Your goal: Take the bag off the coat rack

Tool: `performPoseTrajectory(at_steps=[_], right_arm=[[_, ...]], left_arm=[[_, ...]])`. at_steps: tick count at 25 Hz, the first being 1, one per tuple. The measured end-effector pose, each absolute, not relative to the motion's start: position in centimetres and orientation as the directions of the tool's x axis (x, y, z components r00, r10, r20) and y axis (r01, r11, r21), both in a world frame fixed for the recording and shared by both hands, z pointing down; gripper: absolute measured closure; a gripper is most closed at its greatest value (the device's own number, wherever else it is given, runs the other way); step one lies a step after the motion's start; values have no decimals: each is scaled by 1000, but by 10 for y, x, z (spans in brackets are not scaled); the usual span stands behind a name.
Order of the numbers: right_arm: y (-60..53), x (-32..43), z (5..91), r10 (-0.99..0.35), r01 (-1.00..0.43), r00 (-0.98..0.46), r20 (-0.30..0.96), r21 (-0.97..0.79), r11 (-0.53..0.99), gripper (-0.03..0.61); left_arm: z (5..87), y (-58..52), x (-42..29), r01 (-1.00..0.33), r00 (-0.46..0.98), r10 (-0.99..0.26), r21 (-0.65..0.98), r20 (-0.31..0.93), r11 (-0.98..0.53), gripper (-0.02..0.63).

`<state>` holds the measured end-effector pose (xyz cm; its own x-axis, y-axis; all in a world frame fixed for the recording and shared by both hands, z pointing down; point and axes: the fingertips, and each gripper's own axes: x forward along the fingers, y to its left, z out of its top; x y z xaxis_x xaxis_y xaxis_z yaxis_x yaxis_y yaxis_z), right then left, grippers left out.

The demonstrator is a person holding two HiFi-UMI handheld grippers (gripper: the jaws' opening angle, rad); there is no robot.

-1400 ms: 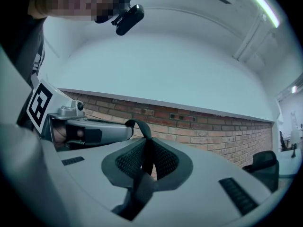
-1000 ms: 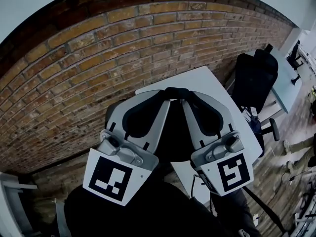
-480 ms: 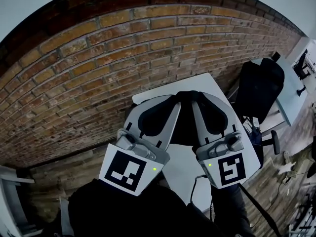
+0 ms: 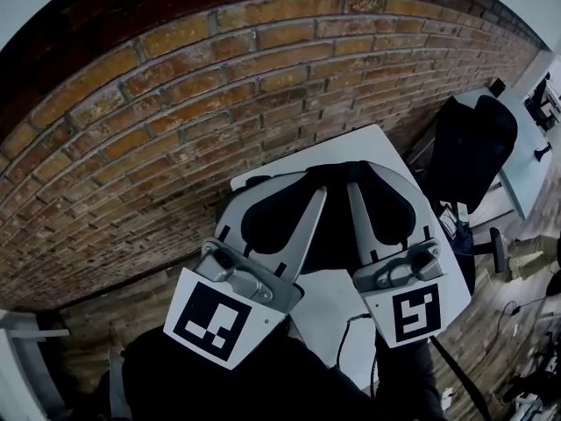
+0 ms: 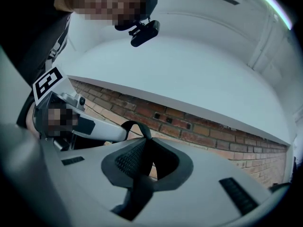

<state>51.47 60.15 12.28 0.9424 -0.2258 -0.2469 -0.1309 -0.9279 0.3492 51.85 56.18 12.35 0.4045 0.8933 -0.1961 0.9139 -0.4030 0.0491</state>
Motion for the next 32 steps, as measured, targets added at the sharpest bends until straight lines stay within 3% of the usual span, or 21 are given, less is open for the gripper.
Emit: performPoseTrajectory(at_steps=[10, 20, 25, 27, 28, 32], right_arm=[[612, 626, 113, -244, -132, 940, -237, 408, -903, 541], [584, 722, 117, -403, -249, 885, -234, 494, -833, 539], [569, 750, 121, -485, -327, 851, -203, 517, -791, 485], [566, 750, 123, -531, -378, 825, -191, 511, -772, 402], [567, 745, 119, -540, -387, 816, -206, 498, -776, 391], [586, 721, 101, -434, -300, 852, -293, 406, -863, 409]], left_arm=[[119, 572, 620, 923, 383, 901, 125, -203, -364, 591], [123, 545, 711, 880, 473, 851, 166, -227, -445, 591], [127, 534, 748, 852, 514, 830, 238, -218, -466, 591], [127, 532, 760, 846, 519, 826, 267, -218, -461, 591], [127, 532, 764, 842, 523, 824, 283, -217, -459, 591], [130, 531, 773, 823, 543, 814, 319, -205, -469, 591]])
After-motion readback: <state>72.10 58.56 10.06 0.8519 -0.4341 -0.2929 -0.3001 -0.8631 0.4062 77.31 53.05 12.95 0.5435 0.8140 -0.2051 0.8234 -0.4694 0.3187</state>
